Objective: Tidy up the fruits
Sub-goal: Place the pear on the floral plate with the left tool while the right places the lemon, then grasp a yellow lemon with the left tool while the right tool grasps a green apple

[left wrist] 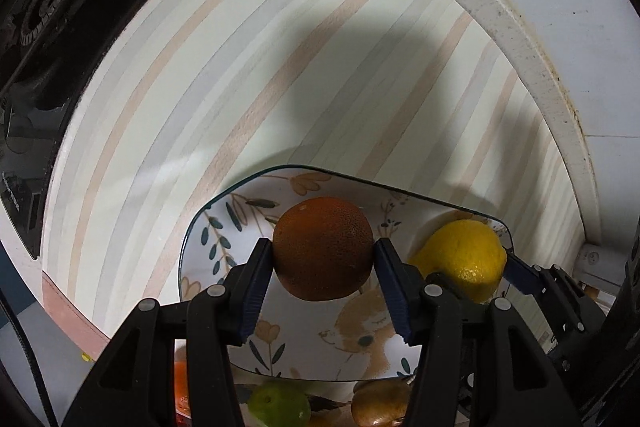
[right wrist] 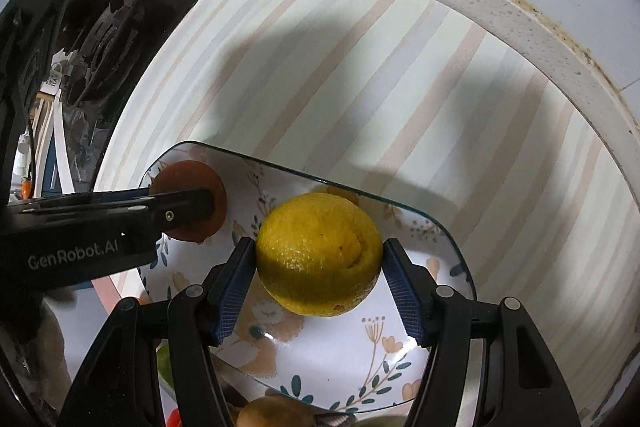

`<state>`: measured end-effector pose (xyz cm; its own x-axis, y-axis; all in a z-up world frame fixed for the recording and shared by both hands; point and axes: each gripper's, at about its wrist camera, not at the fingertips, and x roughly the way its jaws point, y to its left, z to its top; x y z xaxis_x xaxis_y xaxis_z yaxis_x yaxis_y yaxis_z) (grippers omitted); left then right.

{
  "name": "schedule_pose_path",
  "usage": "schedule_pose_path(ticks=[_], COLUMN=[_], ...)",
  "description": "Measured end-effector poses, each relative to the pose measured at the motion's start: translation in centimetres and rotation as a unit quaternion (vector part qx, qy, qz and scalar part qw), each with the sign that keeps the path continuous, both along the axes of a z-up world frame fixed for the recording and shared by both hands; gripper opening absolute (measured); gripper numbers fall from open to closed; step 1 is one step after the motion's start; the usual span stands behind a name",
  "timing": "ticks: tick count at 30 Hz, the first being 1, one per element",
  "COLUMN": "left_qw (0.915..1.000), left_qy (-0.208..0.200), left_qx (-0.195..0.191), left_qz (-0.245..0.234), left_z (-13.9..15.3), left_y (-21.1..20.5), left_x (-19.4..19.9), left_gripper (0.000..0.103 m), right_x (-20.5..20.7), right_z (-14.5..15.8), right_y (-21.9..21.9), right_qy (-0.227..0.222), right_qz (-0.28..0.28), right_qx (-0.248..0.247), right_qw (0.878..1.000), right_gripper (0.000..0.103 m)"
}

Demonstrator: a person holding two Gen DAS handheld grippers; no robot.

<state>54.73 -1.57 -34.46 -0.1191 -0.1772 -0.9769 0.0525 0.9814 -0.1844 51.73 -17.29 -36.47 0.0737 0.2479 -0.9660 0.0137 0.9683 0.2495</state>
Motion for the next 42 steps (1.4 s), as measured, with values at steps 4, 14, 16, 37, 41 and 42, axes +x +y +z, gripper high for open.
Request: schedule_pose_path(ticks=[4, 14, 16, 37, 41, 42], left_qw=[0.9999, 0.9994, 0.9991, 0.9685, 0.9624, 0.9614], left_qy=[0.008, -0.029, -0.037, -0.224, -0.250, -0.256], left_qx=[0.001, 0.010, 0.016, 0.103, 0.099, 0.095], left_qz=[0.008, 0.012, 0.011, 0.033, 0.035, 0.035], left_z=[-0.6, 2.1, 2.7, 13.0, 15.2, 15.8], left_y=[0.0, 0.4, 0.6, 2.3, 2.5, 2.5], left_x=[0.8, -0.1, -0.7, -15.0, -17.6, -18.3], left_gripper=[0.050, 0.084, 0.084, 0.084, 0.084, 0.084], right_x=[0.1, -0.9, -1.9, -14.9, -17.5, -18.0], right_z=[0.0, 2.4, 2.9, 12.2, 14.8, 15.4], right_y=[-0.5, -1.2, -1.4, -1.1, -0.5, -0.4], right_qy=[0.009, -0.012, -0.016, -0.124, -0.148, -0.153], right_qz=[-0.008, -0.018, -0.018, -0.010, -0.010, -0.012], right_qx=[0.010, 0.002, -0.015, -0.089, -0.089, -0.088], right_qw=[1.000, 1.000, 1.000, 0.988, 0.985, 0.984], right_gripper=[0.068, 0.094, 0.094, 0.094, 0.094, 0.094])
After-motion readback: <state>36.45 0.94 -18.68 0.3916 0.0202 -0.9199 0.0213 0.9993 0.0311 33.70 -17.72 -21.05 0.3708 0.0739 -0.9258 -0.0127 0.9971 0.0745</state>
